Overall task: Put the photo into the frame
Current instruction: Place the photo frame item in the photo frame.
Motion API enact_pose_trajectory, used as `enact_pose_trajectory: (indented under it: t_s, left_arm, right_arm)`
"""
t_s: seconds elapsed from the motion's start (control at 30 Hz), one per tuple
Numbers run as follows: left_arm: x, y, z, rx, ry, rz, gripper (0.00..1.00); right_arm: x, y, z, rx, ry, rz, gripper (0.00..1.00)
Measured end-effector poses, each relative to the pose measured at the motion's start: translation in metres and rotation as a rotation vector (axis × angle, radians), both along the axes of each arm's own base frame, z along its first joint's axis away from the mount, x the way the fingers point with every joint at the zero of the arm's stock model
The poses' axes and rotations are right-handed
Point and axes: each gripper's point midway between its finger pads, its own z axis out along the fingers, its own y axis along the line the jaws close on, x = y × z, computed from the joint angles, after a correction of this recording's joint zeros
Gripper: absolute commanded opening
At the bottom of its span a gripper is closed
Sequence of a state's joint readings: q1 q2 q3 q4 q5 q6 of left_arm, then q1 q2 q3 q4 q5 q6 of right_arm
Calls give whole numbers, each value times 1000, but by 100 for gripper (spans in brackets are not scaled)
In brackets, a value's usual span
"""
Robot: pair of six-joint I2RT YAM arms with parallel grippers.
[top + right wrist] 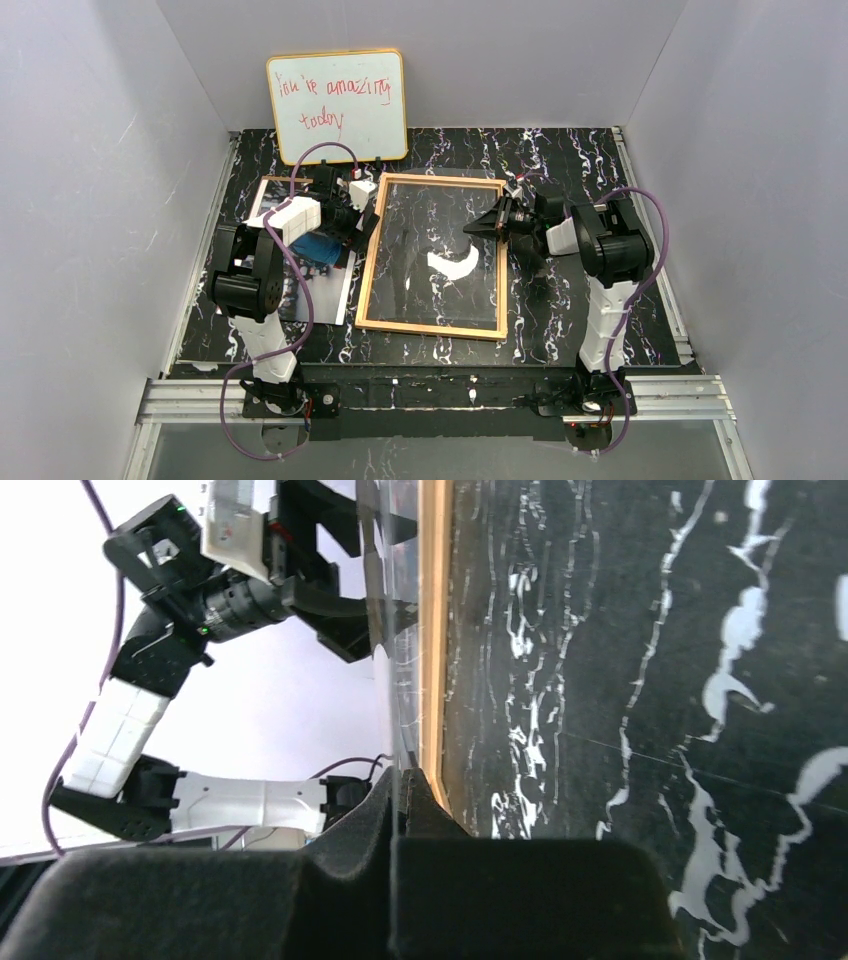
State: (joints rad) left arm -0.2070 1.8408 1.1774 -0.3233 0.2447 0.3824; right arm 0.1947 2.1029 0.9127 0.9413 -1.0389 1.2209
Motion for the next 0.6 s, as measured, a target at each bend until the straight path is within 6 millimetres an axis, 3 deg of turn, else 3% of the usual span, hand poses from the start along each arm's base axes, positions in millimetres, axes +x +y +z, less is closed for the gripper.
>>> enact_pose_trajectory:
  t_s: [0.4,0.6]
  left_arm:
    - [0,0,0,1,1,-3,89]
    - [0,0,0,1,1,-4,89]
  right_arm:
    - [1,-7,-25,-158,52,-34,1]
    - [2,-11,-28,-221,42,-34,1]
